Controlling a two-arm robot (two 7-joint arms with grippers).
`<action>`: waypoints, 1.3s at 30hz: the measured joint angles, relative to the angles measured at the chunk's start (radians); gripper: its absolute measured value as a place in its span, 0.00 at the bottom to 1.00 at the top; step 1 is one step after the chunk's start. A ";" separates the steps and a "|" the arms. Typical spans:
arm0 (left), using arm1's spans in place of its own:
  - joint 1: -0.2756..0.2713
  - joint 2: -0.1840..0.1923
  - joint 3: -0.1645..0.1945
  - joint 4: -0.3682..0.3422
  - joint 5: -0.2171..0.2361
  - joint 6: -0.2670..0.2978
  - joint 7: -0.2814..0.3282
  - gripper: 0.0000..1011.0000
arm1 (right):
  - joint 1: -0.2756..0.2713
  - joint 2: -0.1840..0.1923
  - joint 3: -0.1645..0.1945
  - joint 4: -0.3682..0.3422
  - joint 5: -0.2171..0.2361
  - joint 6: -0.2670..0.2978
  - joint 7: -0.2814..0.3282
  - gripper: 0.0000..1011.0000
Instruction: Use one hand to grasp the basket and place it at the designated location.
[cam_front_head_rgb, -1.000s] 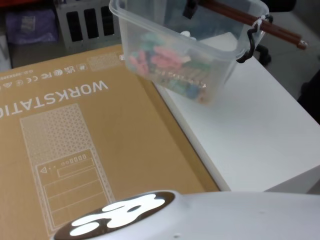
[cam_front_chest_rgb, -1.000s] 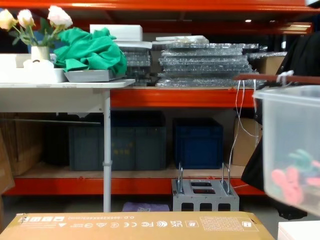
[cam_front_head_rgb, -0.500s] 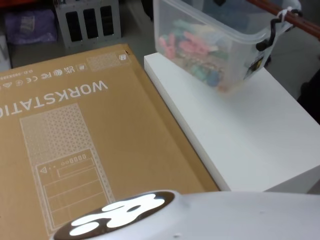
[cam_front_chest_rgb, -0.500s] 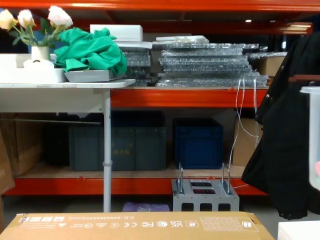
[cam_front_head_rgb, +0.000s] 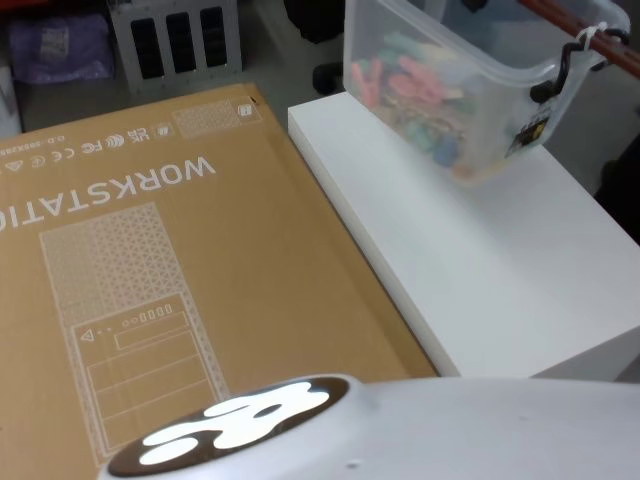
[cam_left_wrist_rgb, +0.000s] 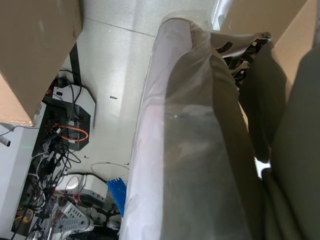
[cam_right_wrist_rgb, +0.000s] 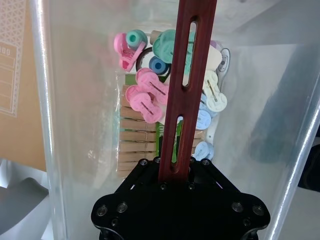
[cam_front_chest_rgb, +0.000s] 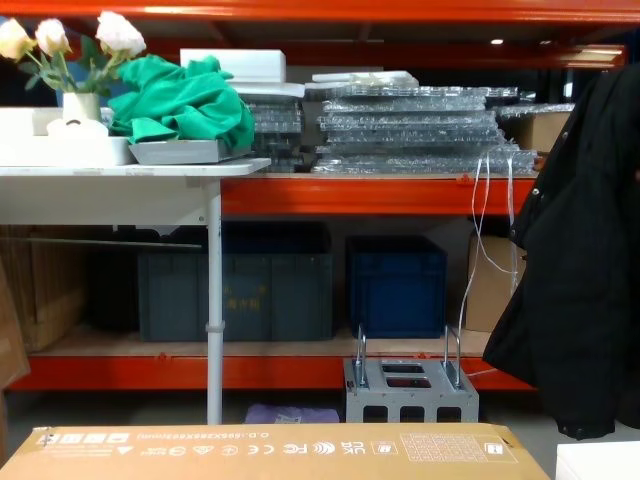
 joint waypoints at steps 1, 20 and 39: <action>0.000 0.000 0.000 0.000 0.000 0.000 0.000 0.00 | -0.002 -0.002 0.001 0.005 -0.001 0.004 0.001 0.10; 0.000 0.000 0.000 0.000 0.000 0.000 0.000 0.00 | -0.033 -0.038 0.017 0.095 -0.046 0.081 0.009 0.10; 0.000 0.000 0.000 0.000 0.000 0.000 0.000 0.00 | -0.084 -0.044 0.039 0.167 -0.059 0.100 0.029 0.10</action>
